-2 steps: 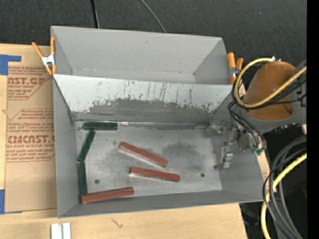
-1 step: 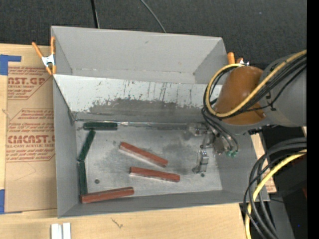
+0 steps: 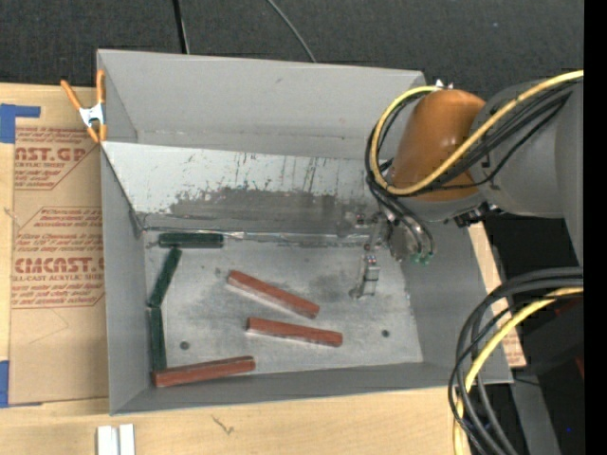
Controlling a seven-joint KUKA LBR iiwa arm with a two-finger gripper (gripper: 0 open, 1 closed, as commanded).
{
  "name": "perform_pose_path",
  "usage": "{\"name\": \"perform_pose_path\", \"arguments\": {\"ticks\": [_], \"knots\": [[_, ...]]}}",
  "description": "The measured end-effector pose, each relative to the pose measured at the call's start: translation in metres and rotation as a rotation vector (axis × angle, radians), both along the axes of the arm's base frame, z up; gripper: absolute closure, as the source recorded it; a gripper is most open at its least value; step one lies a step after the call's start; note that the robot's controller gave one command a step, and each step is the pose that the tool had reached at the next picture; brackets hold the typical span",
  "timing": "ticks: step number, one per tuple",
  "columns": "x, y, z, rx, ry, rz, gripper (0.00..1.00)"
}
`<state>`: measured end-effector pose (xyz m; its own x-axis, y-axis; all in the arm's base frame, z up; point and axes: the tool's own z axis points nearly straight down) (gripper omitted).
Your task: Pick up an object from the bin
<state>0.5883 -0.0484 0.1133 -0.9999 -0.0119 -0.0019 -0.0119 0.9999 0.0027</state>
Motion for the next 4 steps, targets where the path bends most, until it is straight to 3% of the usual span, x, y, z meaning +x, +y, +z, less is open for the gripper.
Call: {"name": "perform_pose_path", "arguments": {"ticks": [1, 2, 3, 4], "knots": [[-0.022, 0.059, -0.011, -0.002, 0.001, -0.245, 0.0], [-0.015, 0.101, -0.037, -0.003, 0.0, -0.068, 0.0], [-0.046, 0.129, -0.043, -0.002, 0.003, -0.142, 1.0], [-0.046, 0.129, -0.043, -0.002, 0.003, -0.142, 1.0]]}}
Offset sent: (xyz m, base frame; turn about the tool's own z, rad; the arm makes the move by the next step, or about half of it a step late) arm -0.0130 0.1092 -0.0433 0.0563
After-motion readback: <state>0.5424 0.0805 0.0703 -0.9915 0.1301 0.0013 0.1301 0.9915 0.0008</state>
